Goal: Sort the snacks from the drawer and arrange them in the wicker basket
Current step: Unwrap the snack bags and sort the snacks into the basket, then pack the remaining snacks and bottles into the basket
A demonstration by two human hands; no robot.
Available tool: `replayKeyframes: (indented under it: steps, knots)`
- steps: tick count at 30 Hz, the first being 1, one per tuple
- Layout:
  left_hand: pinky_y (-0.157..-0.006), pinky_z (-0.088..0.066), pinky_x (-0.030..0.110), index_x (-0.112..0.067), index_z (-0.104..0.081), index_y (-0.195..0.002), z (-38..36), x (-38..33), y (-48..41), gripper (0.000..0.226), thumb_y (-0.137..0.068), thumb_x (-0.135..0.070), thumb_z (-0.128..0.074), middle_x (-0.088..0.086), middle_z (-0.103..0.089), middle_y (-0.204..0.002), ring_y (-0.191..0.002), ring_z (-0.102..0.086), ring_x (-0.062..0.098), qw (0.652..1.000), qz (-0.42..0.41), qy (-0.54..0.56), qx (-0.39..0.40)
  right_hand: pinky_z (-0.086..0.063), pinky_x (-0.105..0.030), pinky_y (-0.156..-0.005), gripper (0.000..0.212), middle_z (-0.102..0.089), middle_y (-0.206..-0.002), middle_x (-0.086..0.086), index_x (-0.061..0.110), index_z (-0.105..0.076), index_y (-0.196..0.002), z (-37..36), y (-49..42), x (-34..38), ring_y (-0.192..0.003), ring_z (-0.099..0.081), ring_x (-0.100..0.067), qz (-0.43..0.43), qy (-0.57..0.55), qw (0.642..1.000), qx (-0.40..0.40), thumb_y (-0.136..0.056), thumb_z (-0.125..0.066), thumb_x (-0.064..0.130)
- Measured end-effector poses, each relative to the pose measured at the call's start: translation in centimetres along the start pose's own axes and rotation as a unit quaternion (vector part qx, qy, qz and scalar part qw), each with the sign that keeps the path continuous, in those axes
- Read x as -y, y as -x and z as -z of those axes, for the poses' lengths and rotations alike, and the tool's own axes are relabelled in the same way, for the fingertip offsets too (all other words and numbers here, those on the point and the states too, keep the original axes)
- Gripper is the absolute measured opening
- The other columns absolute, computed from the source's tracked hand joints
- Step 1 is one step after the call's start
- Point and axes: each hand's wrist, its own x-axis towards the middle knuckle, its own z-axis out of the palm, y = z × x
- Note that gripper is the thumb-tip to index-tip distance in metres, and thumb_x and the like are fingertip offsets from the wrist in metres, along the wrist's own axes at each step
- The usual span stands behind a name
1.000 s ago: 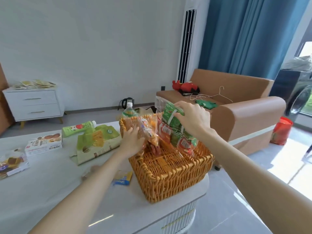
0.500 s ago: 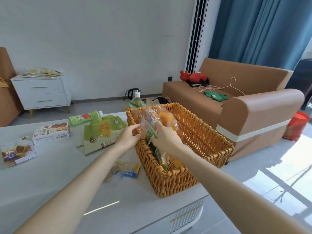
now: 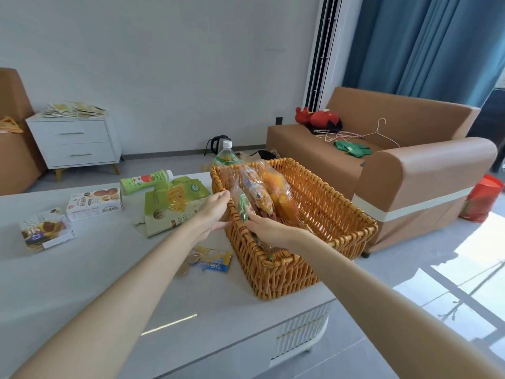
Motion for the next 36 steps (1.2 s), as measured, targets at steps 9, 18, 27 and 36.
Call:
replayKeyframes:
  steps: [9,18,27,36]
  knots:
    - [-0.089,-0.047,0.033,-0.018,-0.029,-0.149,2.4,-0.7,3.8,0.047,-0.102,-0.021,-0.038,0.006,-0.039,-0.149,-0.115,-0.052,0.02,0.986,-0.066,-0.148,-0.027,-0.05,-0.025,-0.058,0.036,-0.057,-0.134,-0.006,0.02,-0.054,-0.134,-0.1,1.8,1.2,-0.063,-0.061,-0.01,0.132,0.066,0.949,-0.28,-0.101,-0.044,0.026]
    - [-0.102,-0.043,0.038,-0.016,-0.039,-0.144,10.5,3.3,8.3,0.052,-0.092,-0.018,-0.044,0.007,-0.043,-0.145,-0.127,-0.045,0.023,0.967,-0.037,-0.235,-0.091,-0.049,-0.025,-0.087,0.035,-0.065,-0.124,-0.004,0.014,-0.066,-0.122,-5.5,1.7,6.2,-0.109,-0.062,-0.02,0.167,0.033,0.954,-0.247,-0.094,-0.045,0.008]
    - [-0.104,-0.028,0.022,-0.011,-0.033,-0.147,13.0,9.4,6.3,0.054,-0.096,-0.012,-0.051,0.01,-0.037,-0.15,-0.136,-0.037,0.022,0.935,-0.012,-0.351,-0.047,-0.043,-0.029,-0.094,0.049,-0.048,-0.141,-0.014,0.008,-0.042,-0.143,-10.8,-6.2,3.3,-0.126,-0.05,-0.028,0.016,0.084,0.989,-0.117,-0.095,-0.046,0.008]
    - [-0.106,-0.034,0.038,-0.026,-0.029,-0.147,11.7,13.9,0.1,0.078,-0.083,-0.056,-0.061,0.016,-0.044,-0.136,-0.13,-0.038,0.036,0.912,0.044,-0.398,-0.085,-0.039,-0.038,-0.096,0.035,-0.049,-0.131,-0.016,0.006,-0.046,-0.128,-13.6,-12.1,-0.1,-0.122,-0.045,-0.036,-0.016,0.275,0.958,-0.084,-0.093,-0.047,0.011]
